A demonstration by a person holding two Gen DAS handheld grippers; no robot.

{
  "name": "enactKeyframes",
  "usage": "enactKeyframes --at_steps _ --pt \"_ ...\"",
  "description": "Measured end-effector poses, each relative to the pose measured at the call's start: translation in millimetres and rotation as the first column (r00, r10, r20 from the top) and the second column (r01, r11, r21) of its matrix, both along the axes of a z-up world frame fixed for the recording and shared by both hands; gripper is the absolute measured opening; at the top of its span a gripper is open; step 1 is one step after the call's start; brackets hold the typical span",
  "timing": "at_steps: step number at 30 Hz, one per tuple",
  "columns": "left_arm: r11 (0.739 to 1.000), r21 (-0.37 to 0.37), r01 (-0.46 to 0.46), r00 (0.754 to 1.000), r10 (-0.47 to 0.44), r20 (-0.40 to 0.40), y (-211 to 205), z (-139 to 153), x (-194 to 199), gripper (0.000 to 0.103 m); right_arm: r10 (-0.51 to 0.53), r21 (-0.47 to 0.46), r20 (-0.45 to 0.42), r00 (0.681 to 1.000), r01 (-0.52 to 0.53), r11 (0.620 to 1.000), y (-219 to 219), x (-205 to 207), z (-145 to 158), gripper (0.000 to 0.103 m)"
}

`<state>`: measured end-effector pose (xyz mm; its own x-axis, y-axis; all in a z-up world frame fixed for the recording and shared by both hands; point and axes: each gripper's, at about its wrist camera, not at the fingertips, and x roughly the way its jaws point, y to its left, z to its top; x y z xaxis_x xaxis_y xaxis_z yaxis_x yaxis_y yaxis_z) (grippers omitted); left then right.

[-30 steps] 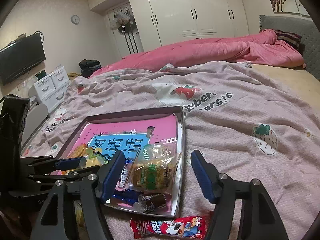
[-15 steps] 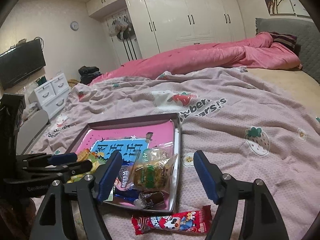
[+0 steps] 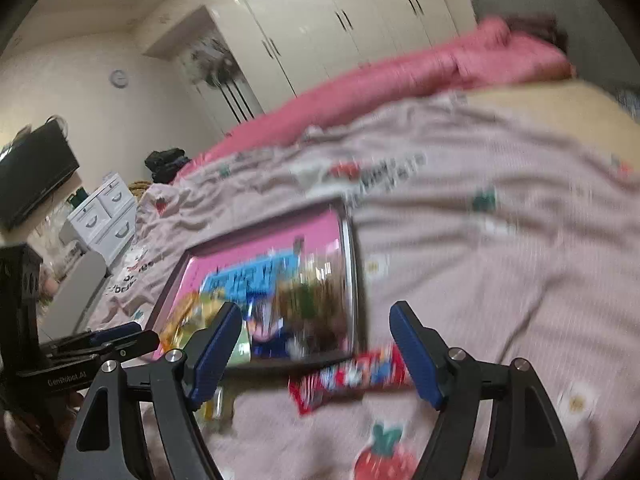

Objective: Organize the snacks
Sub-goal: 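Open both tools to release the bags in the tray and withdraw, then grasp the yellow cracker packet with the left tool while the right grasps the red candy stick pack, then carry the cracker packet over the tray with the left tool while the right carries the red pack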

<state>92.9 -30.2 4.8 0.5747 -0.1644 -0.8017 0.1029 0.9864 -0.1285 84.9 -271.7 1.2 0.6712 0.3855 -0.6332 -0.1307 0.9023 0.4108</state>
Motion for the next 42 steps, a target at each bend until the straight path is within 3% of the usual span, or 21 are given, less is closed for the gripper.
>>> enactKeyframes --at_steps 6,15,18,23,28,31,34,38,42 --pt "0.999 -0.017 0.027 0.997 -0.028 -0.068 -1 -21 -15 0.056 0.002 0.011 -0.127 0.992 -0.001 1.0 1 -8 -24 0.076" --pt "0.996 -0.034 0.082 0.987 -0.086 -0.137 -26 -49 -22 0.056 -0.008 0.023 -0.203 0.979 0.013 1.0 1 4 -52 0.076" --pt "0.994 -0.035 0.104 0.983 -0.108 -0.15 -31 -54 -21 0.056 -0.005 0.005 -0.204 0.979 0.006 1.0 2 11 -58 0.073" --pt "0.994 -0.037 0.107 0.981 -0.112 -0.158 -31 -58 -19 0.056 0.03 -0.118 -0.172 0.985 -0.051 0.992 15 23 -62 0.06" --pt "0.993 -0.046 0.108 0.979 -0.115 -0.171 -32 -63 -16 0.056 0.093 -0.19 -0.146 0.985 -0.12 0.974 29 26 -64 0.057" --pt "0.994 -0.058 0.092 0.979 -0.101 -0.177 -31 -66 -12 0.056 0.13 -0.186 -0.136 0.982 -0.154 0.97 34 24 -61 0.046" --pt "0.994 -0.08 0.08 0.978 -0.094 -0.187 -33 -70 -8 0.056 0.132 -0.165 -0.138 0.981 -0.155 0.974 31 25 -61 0.046" --pt "0.995 -0.084 0.059 0.975 -0.075 -0.21 -40 -79 -3 0.055 0.122 -0.128 -0.131 0.984 -0.138 0.982 23 24 -56 0.035" --pt "0.996 -0.065 0.059 0.979 -0.071 -0.189 -47 -81 -1 0.045 0.118 -0.119 -0.116 0.986 -0.131 0.984 20 22 -51 0.032"
